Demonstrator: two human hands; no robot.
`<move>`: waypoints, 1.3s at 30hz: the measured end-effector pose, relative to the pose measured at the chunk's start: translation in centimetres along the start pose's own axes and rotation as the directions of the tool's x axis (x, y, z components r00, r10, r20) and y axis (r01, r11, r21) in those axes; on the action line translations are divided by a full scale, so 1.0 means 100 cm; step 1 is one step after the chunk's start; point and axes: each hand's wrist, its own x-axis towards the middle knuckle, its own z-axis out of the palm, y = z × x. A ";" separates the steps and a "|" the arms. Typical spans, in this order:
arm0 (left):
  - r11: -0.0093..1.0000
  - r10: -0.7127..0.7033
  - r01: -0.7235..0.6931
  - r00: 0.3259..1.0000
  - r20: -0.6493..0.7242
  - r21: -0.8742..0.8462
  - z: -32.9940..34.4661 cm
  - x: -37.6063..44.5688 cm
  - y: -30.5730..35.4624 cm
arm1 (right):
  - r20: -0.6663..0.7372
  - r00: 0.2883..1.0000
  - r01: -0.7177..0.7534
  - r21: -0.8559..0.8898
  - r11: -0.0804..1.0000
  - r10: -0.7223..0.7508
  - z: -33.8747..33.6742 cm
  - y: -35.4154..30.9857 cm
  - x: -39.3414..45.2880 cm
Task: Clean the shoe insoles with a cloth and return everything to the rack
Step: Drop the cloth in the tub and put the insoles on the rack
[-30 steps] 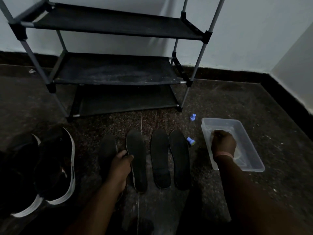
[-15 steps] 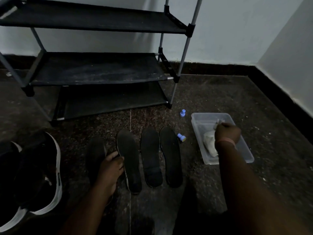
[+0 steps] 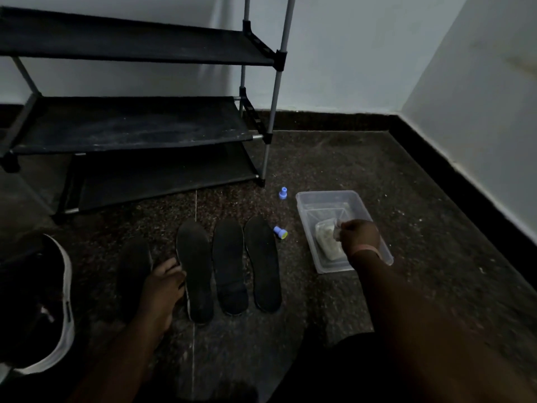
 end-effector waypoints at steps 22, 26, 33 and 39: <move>0.999 -0.007 0.010 0.998 -0.061 0.049 -0.022 -0.031 0.003 | 0.216 0.962 0.232 -0.326 0.916 -0.167 0.006 -0.047 -0.095; 0.998 -0.025 0.028 0.998 -0.052 0.059 -0.030 -0.039 0.002 | 0.521 0.804 0.450 -0.221 0.865 -0.286 0.056 -0.056 -0.162; 0.971 0.077 -0.037 0.983 -0.164 0.235 -0.055 -0.043 0.002 | 0.498 0.820 0.430 -0.207 0.879 -0.283 0.131 -0.059 -0.255; 0.862 0.145 0.080 0.908 -0.393 0.501 -0.067 -0.030 -0.007 | 0.476 0.825 0.465 -0.269 0.843 -0.303 0.169 -0.056 -0.273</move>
